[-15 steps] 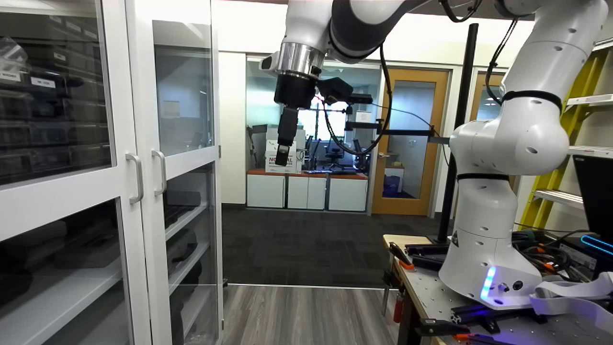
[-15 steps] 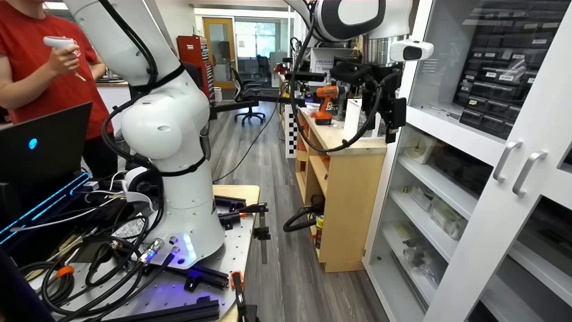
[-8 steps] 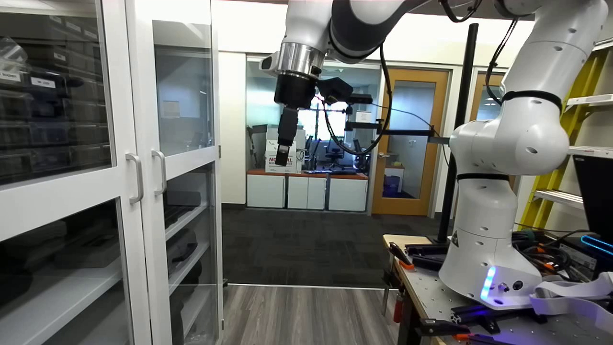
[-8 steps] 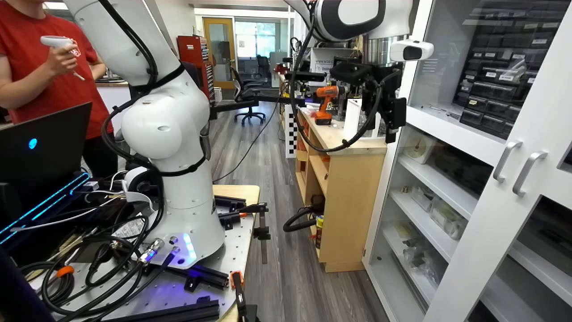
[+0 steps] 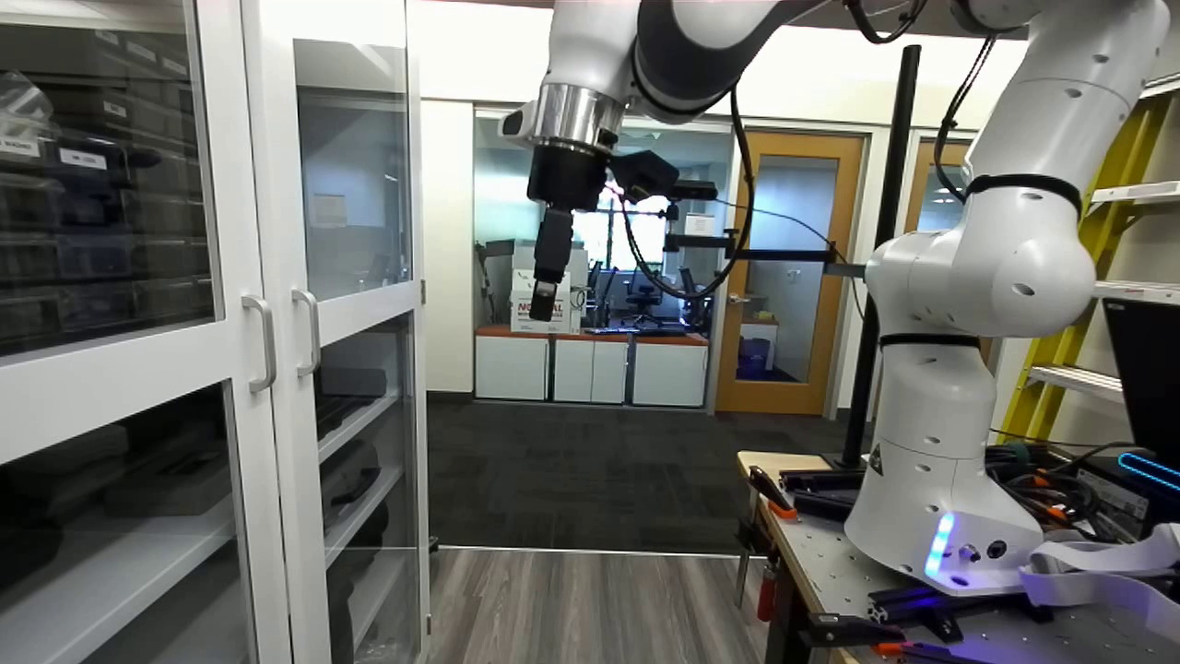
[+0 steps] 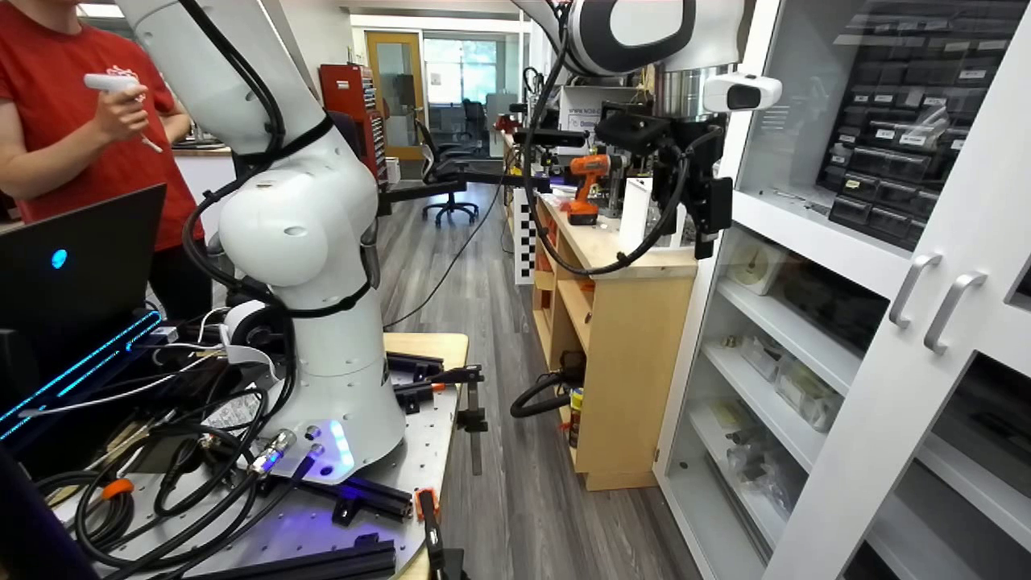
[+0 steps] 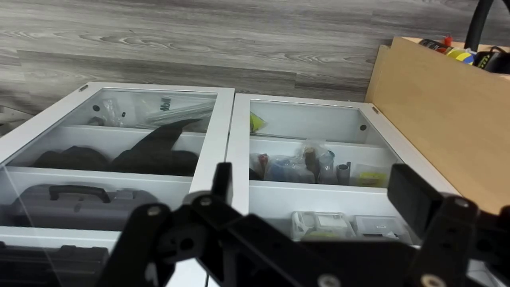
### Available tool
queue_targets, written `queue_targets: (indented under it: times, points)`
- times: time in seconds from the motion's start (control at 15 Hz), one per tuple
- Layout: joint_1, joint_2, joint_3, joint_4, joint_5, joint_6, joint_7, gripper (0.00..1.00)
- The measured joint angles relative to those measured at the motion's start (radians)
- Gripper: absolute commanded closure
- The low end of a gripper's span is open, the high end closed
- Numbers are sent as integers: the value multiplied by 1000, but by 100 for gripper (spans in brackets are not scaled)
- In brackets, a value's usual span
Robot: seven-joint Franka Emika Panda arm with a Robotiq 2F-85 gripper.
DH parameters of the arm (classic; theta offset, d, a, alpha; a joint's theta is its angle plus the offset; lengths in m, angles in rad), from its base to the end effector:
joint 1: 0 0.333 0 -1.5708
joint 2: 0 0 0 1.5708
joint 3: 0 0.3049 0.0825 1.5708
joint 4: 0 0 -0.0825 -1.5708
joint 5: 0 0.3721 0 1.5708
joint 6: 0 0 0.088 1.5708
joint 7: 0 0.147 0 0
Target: Open the right door to the cabinet.
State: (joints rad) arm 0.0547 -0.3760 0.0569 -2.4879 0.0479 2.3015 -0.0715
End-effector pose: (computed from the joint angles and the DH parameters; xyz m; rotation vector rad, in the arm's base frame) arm 0.4375 0.0511 0.3979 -3.0975 -0.2367 -0.2943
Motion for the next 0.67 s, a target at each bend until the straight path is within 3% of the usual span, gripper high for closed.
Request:
queue_targets:
  times: [0.67]
  points:
    - [-3,96,-1,21,-34,194,0,0]
